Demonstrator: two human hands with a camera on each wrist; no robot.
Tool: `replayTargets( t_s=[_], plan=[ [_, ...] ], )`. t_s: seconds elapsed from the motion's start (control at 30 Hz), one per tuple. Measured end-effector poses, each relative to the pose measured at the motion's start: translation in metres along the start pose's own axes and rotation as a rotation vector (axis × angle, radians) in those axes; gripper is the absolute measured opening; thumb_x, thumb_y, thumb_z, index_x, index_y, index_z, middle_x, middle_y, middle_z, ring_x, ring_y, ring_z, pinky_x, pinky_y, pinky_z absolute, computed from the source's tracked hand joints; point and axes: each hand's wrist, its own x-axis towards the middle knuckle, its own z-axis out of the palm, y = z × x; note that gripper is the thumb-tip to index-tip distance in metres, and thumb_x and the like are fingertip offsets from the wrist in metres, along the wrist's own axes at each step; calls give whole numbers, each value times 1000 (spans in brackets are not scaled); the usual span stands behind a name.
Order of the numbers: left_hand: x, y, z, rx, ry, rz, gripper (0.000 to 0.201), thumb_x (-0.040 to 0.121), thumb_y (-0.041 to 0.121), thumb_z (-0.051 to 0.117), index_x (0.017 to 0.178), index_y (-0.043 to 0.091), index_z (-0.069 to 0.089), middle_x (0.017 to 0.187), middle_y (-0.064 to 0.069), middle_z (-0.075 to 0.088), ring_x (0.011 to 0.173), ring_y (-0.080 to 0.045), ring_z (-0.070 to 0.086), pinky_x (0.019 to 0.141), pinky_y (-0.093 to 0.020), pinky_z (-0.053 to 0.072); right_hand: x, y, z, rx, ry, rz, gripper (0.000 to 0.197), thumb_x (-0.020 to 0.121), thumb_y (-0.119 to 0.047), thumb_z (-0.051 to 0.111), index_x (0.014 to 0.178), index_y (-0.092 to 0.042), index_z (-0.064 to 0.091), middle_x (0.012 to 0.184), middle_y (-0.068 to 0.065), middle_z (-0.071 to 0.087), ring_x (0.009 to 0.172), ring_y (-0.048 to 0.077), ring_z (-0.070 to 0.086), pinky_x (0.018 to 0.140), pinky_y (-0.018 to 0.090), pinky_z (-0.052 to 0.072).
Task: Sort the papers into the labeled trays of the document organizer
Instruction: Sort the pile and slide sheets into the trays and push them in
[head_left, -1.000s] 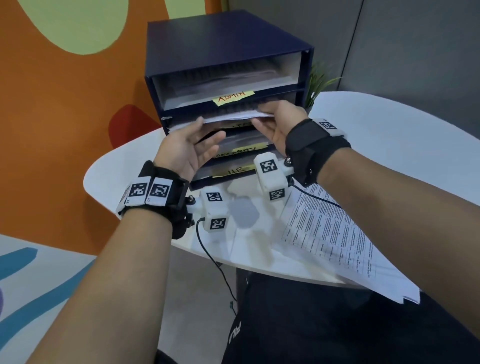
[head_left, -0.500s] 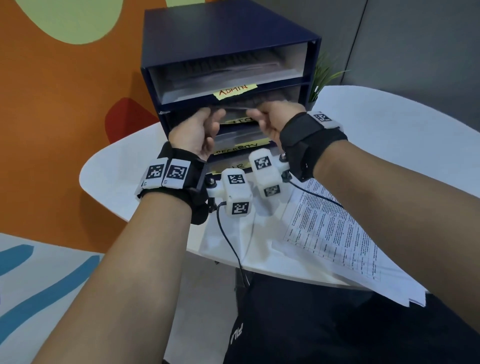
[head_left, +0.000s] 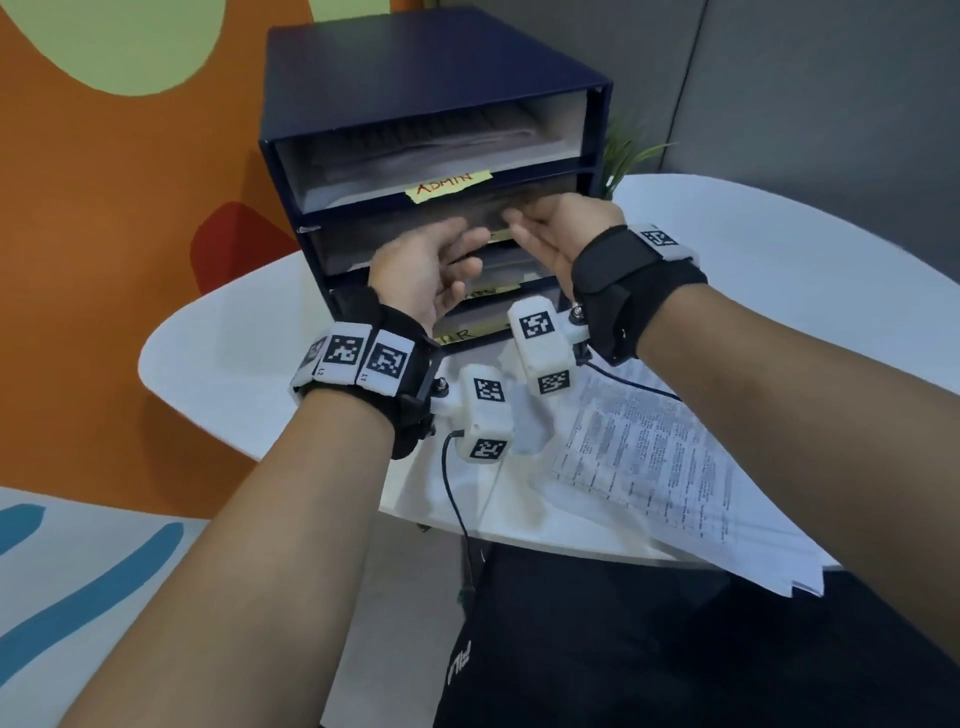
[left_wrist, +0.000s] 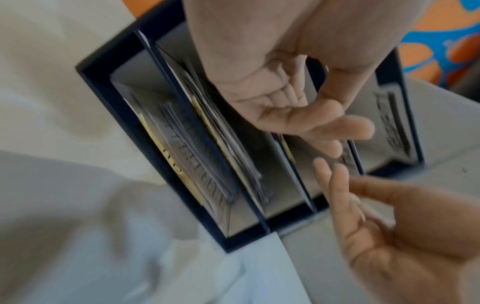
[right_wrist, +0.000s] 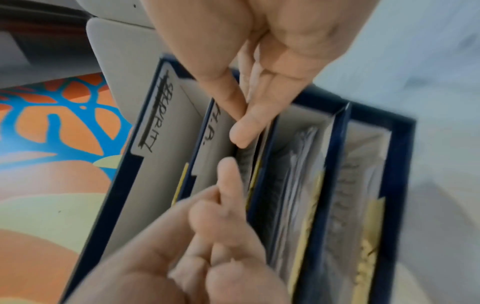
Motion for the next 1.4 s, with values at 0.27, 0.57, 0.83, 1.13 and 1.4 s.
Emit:
replayTargets(
  t_s=[0.27,0.57,0.83,1.13,1.4],
  plan=[
    [-26,-66,70,857,-315,-93,25,90,16,62,112,5,65,101,-9,63,84,-23,62,66,-29,51,-34,-4,-117,-309,151,105,11,96,2,46,100,-1,56,90,12,62,52,9,66,49,20,55],
    [-52,-113,92,1407,-350,-71,94,77,40,75,147,9,20,146,-15,38,132,-33,41,105,-41,42,-67,6,-245,-1228,561,226,41,70,-24,70,109,-11,64,110,12,64,92,30,63,80,33,54],
    [-60,-119,101,1179,-340,-182,112,69,34,86,150,11,12,150,-15,30,131,-34,42,99,-42,48,-91,6,-251,-1352,498,288,39,67,-37,85,75,-8,60,71,8,67,53,19,56,45,20,39],
    [-44,-109,80,1148,-314,-174,47,79,35,75,116,10,61,113,-9,59,79,-17,57,64,-25,47,-70,28,-245,-1433,520,157,19,81,-25,64,97,-15,62,100,10,65,92,30,61,87,39,52],
    [-46,-114,86,678,-388,-123,28,87,19,70,114,11,65,115,-9,67,99,-24,65,93,-39,54,-76,22,-241,-1202,527,-16,8,85,-17,60,93,-14,62,84,6,65,73,25,63,61,29,52]
  ],
)
